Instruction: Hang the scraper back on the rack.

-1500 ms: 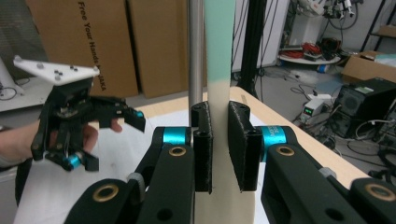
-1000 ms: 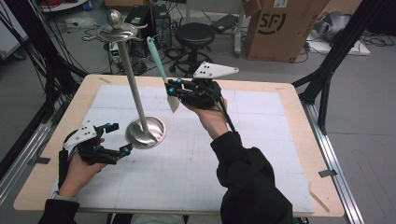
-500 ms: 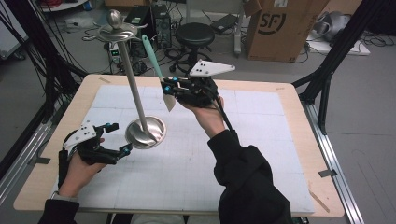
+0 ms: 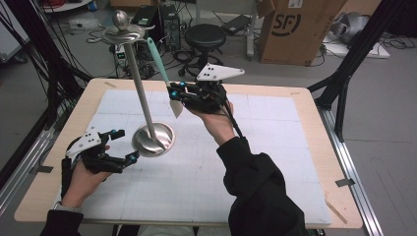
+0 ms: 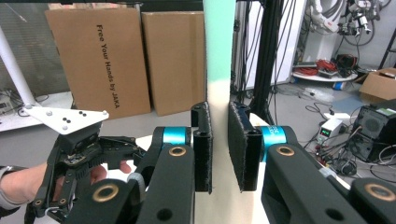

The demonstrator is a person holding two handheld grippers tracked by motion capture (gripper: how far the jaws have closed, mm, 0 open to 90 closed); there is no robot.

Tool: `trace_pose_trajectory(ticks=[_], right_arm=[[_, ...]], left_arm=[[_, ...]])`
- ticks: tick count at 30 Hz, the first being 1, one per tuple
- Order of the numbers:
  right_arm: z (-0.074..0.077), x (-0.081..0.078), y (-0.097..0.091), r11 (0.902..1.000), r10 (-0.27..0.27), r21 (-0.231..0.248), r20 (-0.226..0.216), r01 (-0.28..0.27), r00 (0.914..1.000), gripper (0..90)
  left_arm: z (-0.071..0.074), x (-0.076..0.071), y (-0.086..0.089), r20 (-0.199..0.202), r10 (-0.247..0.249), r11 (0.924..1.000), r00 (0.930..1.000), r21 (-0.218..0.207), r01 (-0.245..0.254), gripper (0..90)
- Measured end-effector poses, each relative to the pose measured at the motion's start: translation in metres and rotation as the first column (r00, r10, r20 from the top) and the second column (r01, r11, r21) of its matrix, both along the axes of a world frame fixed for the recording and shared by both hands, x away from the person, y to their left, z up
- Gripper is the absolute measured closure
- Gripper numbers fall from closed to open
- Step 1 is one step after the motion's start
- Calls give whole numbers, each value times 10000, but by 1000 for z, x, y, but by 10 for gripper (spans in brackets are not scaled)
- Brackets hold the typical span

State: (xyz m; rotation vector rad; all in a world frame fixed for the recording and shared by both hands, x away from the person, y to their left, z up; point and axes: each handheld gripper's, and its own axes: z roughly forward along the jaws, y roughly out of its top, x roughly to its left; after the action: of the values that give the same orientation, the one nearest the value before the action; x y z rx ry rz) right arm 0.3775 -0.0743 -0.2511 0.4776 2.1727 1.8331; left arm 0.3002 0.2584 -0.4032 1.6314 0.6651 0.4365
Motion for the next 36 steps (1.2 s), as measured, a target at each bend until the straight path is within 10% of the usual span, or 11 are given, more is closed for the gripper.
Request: trace_pose_trajectory(ticks=[29,36], right_arm=[[-13,8,30,9986,-523,46,355,522,9980,796],[-16,4,25,9969,-783,4,440,784,9960,639]], left_arm=[[-2,3,0,-75,62,10000,10000,-64,-62,17],[-4,9,1,-50,104,9996,9999,-276,-105,17]])
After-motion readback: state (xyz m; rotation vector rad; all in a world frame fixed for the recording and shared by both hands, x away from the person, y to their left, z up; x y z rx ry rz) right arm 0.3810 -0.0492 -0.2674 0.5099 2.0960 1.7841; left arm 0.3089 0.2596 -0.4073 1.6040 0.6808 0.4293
